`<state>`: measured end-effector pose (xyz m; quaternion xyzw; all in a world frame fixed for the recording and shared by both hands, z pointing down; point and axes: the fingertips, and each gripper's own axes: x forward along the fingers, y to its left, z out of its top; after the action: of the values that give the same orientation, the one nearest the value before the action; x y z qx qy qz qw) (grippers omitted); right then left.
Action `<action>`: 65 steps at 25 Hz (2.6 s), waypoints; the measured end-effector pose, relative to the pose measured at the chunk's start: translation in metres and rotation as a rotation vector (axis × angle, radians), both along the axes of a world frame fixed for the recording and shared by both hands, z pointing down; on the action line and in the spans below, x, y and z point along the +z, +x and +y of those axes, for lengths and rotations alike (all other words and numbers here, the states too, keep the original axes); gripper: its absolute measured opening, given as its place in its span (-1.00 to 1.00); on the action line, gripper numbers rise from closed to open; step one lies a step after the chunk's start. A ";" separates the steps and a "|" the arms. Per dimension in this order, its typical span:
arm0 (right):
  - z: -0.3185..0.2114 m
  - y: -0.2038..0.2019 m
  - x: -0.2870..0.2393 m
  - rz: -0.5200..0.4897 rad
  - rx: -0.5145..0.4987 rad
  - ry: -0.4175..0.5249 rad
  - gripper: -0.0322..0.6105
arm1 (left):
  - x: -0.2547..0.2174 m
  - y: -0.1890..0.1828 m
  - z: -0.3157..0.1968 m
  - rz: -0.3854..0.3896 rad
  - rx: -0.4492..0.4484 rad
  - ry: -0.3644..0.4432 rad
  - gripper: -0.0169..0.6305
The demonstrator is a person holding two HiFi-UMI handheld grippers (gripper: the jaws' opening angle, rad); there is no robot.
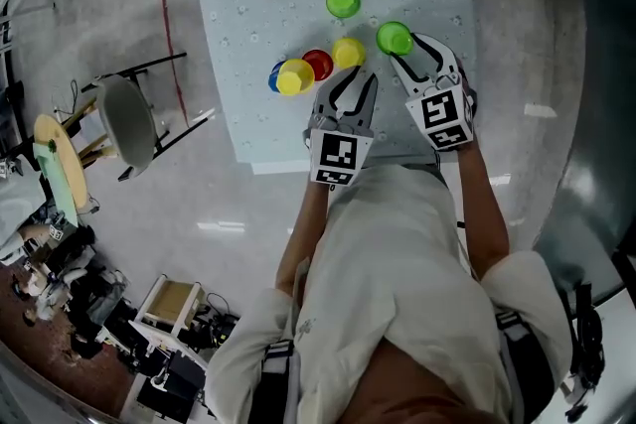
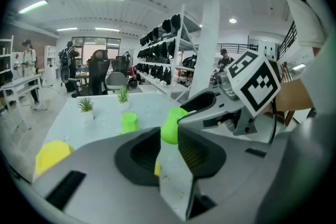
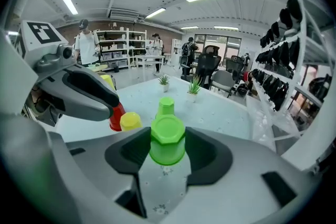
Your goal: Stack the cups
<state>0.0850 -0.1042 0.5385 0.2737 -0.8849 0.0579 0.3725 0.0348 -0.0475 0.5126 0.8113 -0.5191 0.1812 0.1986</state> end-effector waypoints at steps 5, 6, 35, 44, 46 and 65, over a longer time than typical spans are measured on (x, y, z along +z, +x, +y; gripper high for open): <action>0.012 -0.009 -0.015 -0.004 -0.037 0.022 -0.26 | -0.006 -0.006 0.012 0.002 -0.010 0.010 -0.61; 0.015 -0.012 -0.017 -0.004 -0.048 0.027 -0.26 | -0.007 -0.008 0.014 0.002 -0.015 0.012 -0.61; 0.066 -0.098 -0.028 0.002 -0.300 0.014 -0.26 | -0.008 -0.079 0.066 0.012 -0.171 -0.007 -0.61; 0.067 -0.113 -0.021 -0.011 -0.323 -0.012 -0.26 | -0.003 -0.091 0.069 0.014 -0.202 -0.016 -0.61; 0.065 -0.116 -0.022 -0.018 -0.321 -0.013 -0.26 | -0.003 -0.093 0.069 0.013 -0.204 -0.016 -0.61; 0.071 -0.098 -0.030 0.014 -0.351 0.000 -0.01 | -0.009 -0.076 0.063 0.030 -0.137 -0.018 -0.61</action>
<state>-0.0132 -0.0336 0.5086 0.1153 -0.9165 -0.0098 0.3829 -0.0413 0.0150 0.5039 0.7746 -0.5688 0.1597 0.2255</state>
